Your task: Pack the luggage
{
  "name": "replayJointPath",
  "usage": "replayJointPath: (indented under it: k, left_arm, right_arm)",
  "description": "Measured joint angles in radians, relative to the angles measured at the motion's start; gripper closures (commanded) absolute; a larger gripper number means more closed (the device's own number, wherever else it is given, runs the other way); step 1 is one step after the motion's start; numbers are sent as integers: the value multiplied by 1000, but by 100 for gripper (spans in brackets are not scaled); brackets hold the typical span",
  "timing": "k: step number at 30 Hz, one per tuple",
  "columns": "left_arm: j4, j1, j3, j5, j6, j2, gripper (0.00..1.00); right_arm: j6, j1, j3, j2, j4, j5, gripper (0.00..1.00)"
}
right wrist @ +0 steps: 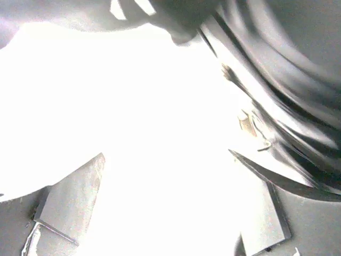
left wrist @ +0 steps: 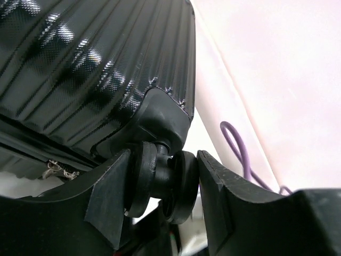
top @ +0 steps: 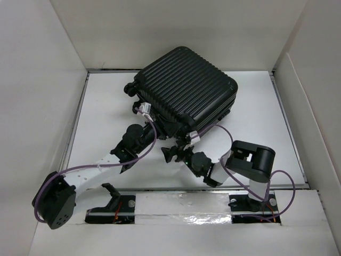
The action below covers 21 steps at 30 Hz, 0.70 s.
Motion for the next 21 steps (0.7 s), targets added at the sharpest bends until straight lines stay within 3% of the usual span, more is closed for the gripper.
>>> replayJointPath:
  k: [1, 4, 13, 16, 21]
  left_arm:
    - [-26, 10, -9, 12, -4, -29, 43]
    - [-80, 57, -29, 45, -21, -110, 29]
    - [-258, 221, -20, -6, 16, -334, 9]
    - [-341, 222, -10, -77, 39, -416, 5]
    - [-509, 223, 45, -175, 70, -544, 1]
  right_arm:
    - [0, 6, -41, -17, -6, 0, 0]
    - [1, 12, -158, -85, -10, 6, 0]
    - [21, 39, -454, -352, -60, -7, 0]
    - [-34, 39, -476, -624, -102, -26, 0]
    - [-124, 36, -266, -1189, -552, 20, 0]
